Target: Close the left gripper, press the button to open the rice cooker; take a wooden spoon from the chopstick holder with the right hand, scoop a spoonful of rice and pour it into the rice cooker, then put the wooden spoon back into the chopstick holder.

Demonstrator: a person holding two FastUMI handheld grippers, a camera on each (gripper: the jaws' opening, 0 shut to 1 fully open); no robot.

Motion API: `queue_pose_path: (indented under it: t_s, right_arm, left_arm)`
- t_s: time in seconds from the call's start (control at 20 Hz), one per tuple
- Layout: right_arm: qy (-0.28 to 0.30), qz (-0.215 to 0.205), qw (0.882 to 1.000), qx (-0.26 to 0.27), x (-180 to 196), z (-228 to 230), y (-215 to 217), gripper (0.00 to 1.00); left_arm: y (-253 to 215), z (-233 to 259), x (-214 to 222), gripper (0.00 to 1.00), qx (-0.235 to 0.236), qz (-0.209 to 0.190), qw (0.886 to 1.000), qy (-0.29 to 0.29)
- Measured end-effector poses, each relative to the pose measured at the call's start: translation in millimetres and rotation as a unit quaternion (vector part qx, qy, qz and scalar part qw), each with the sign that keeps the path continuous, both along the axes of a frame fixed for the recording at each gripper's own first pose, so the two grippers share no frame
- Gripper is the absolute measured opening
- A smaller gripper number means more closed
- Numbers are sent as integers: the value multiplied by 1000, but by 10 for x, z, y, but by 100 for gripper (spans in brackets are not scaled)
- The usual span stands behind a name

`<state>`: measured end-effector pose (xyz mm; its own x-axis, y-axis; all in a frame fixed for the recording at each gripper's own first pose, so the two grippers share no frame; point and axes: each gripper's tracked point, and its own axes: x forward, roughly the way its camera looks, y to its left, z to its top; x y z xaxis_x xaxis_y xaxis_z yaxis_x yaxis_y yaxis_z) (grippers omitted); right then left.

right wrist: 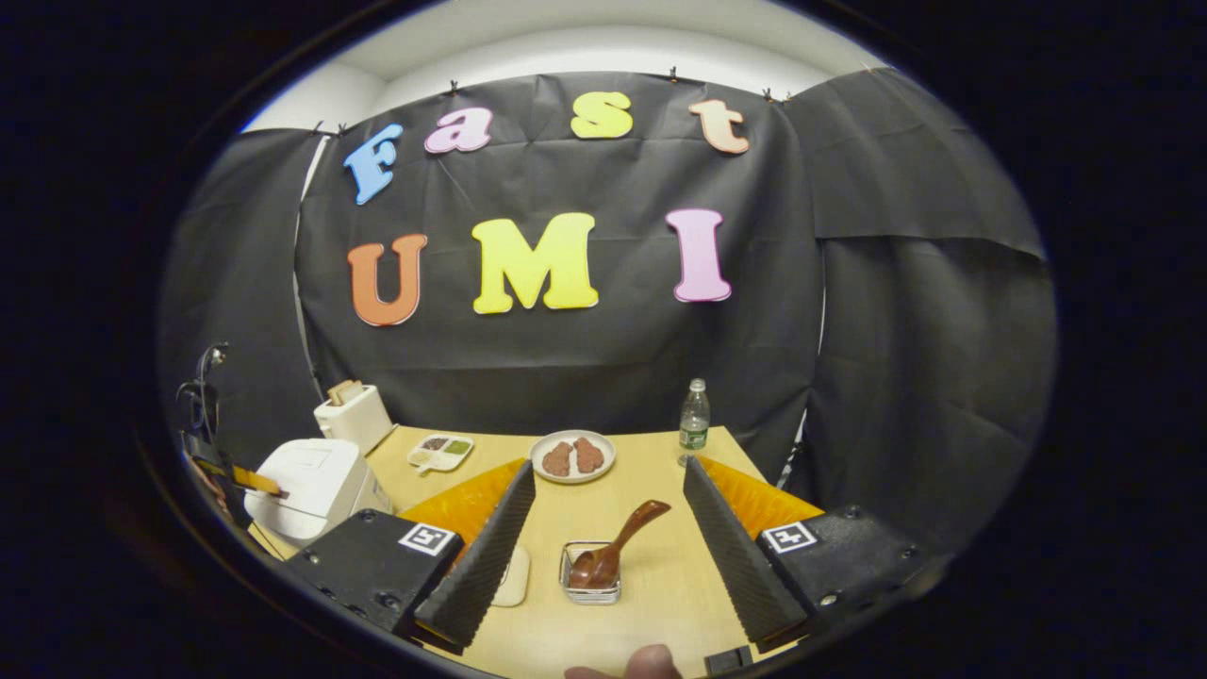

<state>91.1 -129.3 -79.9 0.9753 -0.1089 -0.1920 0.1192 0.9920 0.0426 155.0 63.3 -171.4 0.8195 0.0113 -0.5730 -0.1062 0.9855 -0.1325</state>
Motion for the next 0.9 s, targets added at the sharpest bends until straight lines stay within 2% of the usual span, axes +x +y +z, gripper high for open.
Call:
queue_pose_path:
  t_s: [0.1, 0.3, 0.35, 0.4, 0.45, 0.5, 0.55, 0.65, 0.8, 0.9]
  right_arm:
    - [-3, -5, 1000, -1, -38, 26, -44, 100]
    - [-1, -8, 1000, -6, -104, 24, -99, 100]
    - [-2, -8, 1000, -8, -118, 38, -101, 100]
    - [-2, -9, 1000, -9, -139, 37, -108, 100]
    - [-4, -10, 1000, -12, -152, 58, -119, 100]
    - [-5, -12, 1000, -15, -164, 75, -135, 100]
    - [-7, -14, 1000, -19, -175, 90, -160, 100]
    - [-5, -16, 1000, -19, -191, 83, -166, 100]
    - [-2, -16, 1000, -17, -199, 50, -153, 100]
    - [-2, -15, 1000, -17, -215, 51, -143, 100]
  left_arm:
    - [-9, 324, 51, 1, 0, 6, 998, -59]
    - [-46, 939, 264, 1, 46, -7, 986, -162]
    - [-90, 1108, 333, 13, 51, -13, 981, -184]
    - [-120, 1272, 393, 21, 58, -18, 976, -207]
    - [-136, 1418, 452, 34, 66, -22, 971, -230]
    - [-151, 1589, 507, 42, 74, -29, 965, -250]
    - [-188, 1710, 519, 60, 78, -33, 960, -265]
    - [-258, 1897, 505, 81, 72, -38, 955, -287]
    - [-321, 1999, 374, 95, 71, -39, 950, -301]
    - [-362, 2056, 261, 97, 73, -37, 947, -312]
